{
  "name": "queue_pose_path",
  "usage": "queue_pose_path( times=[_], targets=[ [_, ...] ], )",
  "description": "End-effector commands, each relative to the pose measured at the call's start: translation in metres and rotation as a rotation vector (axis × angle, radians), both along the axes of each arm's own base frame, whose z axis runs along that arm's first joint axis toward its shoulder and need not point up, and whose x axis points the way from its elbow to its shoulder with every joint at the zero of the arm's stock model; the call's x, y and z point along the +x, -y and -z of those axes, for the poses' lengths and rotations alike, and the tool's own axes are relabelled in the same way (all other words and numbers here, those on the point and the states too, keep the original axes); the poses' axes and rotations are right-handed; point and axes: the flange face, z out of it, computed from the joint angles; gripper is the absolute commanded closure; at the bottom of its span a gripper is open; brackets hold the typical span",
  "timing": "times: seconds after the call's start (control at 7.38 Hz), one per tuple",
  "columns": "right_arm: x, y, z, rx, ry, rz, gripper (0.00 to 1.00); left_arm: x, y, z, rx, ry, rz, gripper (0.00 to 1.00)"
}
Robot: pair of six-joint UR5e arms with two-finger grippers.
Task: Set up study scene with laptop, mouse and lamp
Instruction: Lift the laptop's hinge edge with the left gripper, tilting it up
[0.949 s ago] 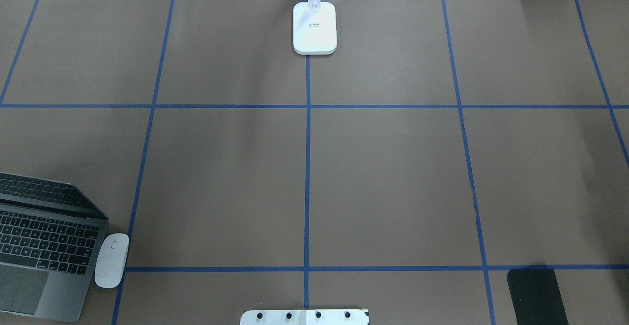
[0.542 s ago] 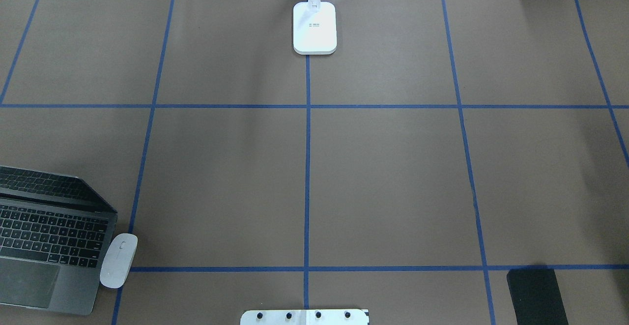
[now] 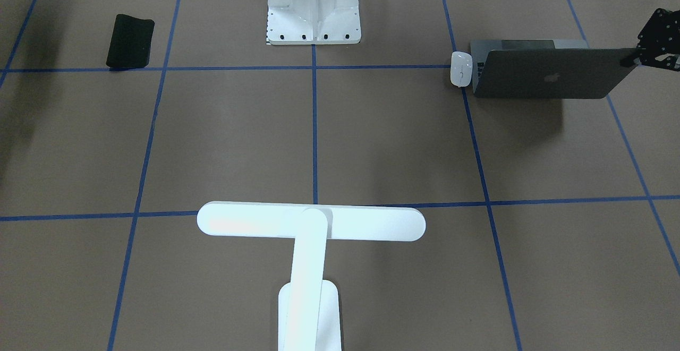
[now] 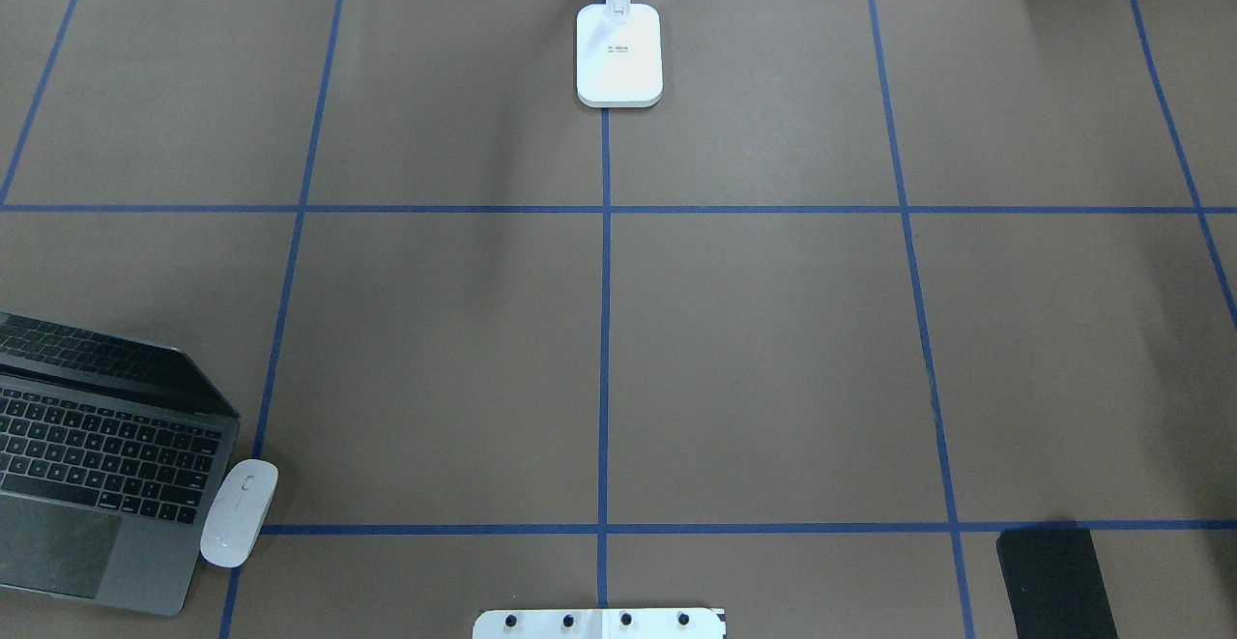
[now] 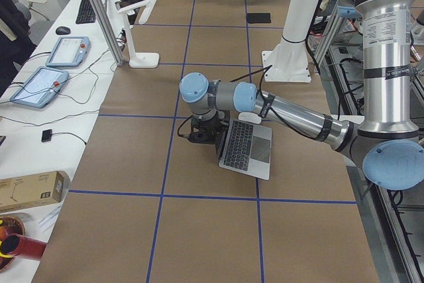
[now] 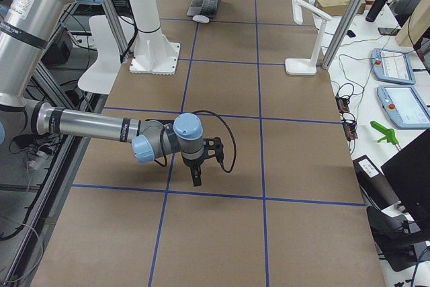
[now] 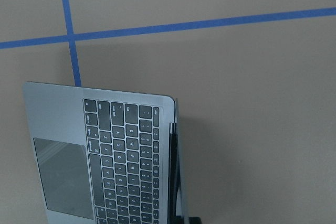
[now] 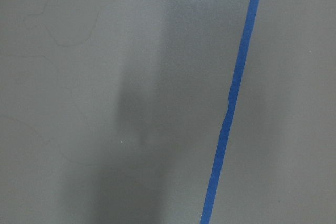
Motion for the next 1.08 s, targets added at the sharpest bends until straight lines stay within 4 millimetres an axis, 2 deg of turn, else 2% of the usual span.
queue_pose_path(
  times=[0.0, 0.41, 0.68, 0.81, 0.95],
  targets=[
    [0.000, 0.000, 0.000, 0.000, 0.001, 0.000, 0.00, -0.002, 0.016, 0.022, 0.007, -0.003, -0.068, 1.00],
    [0.000, 0.000, 0.000, 0.000, 0.001, 0.000, 0.00, -0.001, 0.019, 0.028, 0.022, -0.007, -0.082, 1.00],
    [0.000, 0.000, 0.000, -0.001, 0.001, 0.000, 0.00, 0.000, 0.032, 0.050, 0.013, -0.008, -0.093, 1.00],
    [0.000, -0.001, -0.001, -0.002, 0.000, 0.000, 0.00, -0.012, 0.036, 0.057, 0.005, -0.012, -0.104, 1.00],
    [0.000, -0.001, -0.001, -0.002, 0.000, 0.000, 0.00, -0.014, 0.039, 0.064, 0.011, -0.017, -0.118, 1.00]
  ],
)
